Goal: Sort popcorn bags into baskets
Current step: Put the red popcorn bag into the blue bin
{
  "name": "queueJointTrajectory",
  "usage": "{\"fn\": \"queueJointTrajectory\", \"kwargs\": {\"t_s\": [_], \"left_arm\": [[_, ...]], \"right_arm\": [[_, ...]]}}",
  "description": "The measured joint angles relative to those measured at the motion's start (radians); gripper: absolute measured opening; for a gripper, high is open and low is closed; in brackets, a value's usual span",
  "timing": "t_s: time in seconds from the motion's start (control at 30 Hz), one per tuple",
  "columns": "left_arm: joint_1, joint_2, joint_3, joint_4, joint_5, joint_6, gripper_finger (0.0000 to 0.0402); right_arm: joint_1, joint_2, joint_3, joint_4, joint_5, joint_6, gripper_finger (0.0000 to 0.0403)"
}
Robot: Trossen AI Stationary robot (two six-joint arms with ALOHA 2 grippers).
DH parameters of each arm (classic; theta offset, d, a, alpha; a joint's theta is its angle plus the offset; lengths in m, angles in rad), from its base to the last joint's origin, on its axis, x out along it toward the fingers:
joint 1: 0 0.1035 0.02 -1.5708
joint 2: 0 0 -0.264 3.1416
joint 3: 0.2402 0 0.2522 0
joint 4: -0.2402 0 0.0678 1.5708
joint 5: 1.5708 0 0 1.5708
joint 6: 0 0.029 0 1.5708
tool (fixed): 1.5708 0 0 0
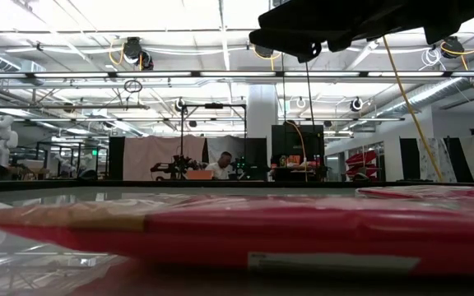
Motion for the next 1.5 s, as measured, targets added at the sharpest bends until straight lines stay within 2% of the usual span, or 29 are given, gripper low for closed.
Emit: {"fn": "queueJointTrajectory", "kwargs": {"t_s": [0.23,0.33,0.47,0.57,0.67,0.8,0.97,1.03,1.23,1.43,1.5], "left_arm": [[-0.002,-0.001,0.000,-0.036,-0.017,0.062,0.0120],[0.000,-0.001,0.000,-0.019,-0.078,0.175,0.0120],[0.025,0.003,0.000,0.088,-0.198,0.394,0.0120],[0.052,0.040,0.000,0.129,-0.186,0.540,0.0120],[0.076,0.102,0.000,0.156,-0.121,0.683,0.0120],[0.093,0.176,-0.001,0.151,-0.081,0.773,0.0120],[0.090,0.240,-0.001,0.108,-0.076,0.798,0.0120],[0.083,0.255,-0.001,0.084,-0.043,0.790,0.0120],[0.041,0.258,-0.001,-0.027,0.072,0.618,0.0120],[-0.007,0.234,-0.001,-0.027,0.076,0.533,0.0120],[-0.010,0.226,-0.001,-0.025,0.041,0.531,0.0120]], "right_arm": [[0.000,0.000,0.000,-0.001,-0.002,0.018,0.0205],[0.002,0.000,0.000,-0.002,-0.023,0.034,0.0205],[0.014,0.000,0.000,-0.008,-0.021,0.037,0.0205],[0.019,0.000,0.000,-0.008,-0.020,0.048,0.0205],[0.019,0.000,0.000,-0.007,-0.020,0.053,0.0205],[0.019,0.000,0.000,0.005,-0.018,0.061,0.0205],[0.019,0.000,0.000,0.021,-0.018,0.062,0.0205],[0.019,0.000,0.000,0.029,-0.018,0.062,0.0205],[0.020,0.000,0.000,0.030,-0.018,0.072,0.0205],[0.022,0.000,0.000,0.030,-0.018,0.091,0.0205],[0.025,0.000,0.000,0.030,-0.016,0.097,0.0205]]}}
